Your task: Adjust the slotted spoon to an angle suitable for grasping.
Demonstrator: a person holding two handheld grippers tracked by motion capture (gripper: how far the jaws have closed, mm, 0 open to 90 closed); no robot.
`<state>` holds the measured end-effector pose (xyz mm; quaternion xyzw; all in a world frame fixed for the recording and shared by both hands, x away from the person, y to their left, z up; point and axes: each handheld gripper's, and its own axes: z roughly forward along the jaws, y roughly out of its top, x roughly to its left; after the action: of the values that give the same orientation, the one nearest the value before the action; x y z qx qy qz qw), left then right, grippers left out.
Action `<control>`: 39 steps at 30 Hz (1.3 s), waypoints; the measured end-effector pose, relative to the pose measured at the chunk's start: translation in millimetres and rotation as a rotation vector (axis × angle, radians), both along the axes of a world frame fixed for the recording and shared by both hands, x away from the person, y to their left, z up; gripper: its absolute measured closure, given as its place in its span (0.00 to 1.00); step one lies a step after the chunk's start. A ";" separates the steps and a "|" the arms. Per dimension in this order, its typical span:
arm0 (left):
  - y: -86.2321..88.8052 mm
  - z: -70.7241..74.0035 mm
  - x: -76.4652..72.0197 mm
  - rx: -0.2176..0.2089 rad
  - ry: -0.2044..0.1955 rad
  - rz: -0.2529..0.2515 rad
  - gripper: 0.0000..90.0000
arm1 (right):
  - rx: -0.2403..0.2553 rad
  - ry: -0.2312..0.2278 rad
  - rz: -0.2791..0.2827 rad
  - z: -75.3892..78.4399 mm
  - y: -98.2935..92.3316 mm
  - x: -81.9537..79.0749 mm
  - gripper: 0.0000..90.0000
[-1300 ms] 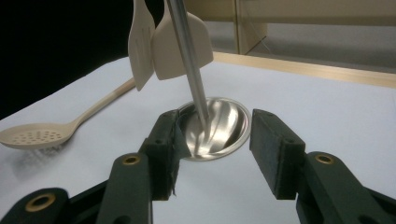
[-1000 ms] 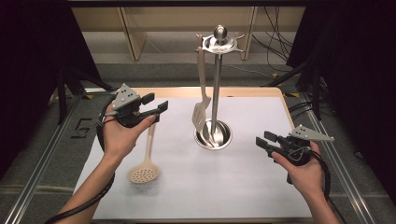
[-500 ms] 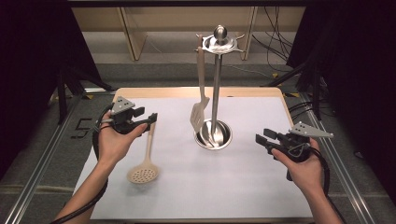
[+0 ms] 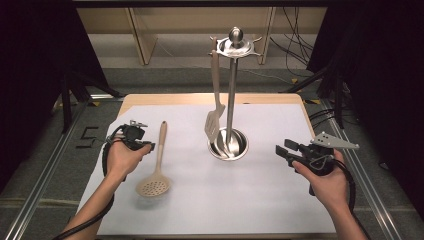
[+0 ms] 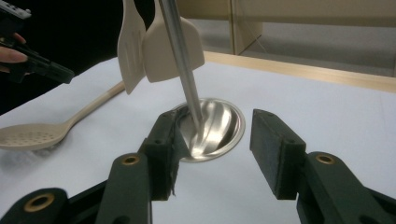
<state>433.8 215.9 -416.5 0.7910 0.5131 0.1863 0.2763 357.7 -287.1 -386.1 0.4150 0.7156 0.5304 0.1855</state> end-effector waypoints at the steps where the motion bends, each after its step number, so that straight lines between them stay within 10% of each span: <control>1: 2.9 -5.2 3.8 0.032 0.035 -0.006 0.96 | -0.009 0.011 -0.006 -0.1 -0.1 -0.5 0.60; 9: -10.6 -34.8 20.0 0.051 0.209 0.017 0.99 | -0.003 0.028 0.011 1.0 2.2 0.0 0.59; 14: -17.1 -28.1 13.4 0.034 0.206 -0.008 0.98 | 0.010 0.051 0.007 1.6 2.3 -2.7 0.59; 17: -22.4 -21.8 5.4 -0.051 0.238 0.044 0.81 | -0.001 0.028 0.008 0.0 -0.3 -0.4 0.59; 23: -30.6 -30.6 11.8 -0.002 0.257 0.102 0.60 | 0.003 0.051 0.015 0.2 3.8 -1.6 0.59; 32: -38.5 -44.7 29.1 0.085 0.414 0.085 0.66 | -0.003 0.071 0.029 -3.2 4.8 0.3 0.58; 39: -38.1 -42.7 28.2 0.098 0.454 0.105 0.79 | -0.013 0.061 0.042 -3.9 3.0 1.4 0.58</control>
<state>461.9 177.8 -459.1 0.7973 0.5928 0.0428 0.1049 359.1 -284.1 -389.9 0.4147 0.7328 0.5167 0.1551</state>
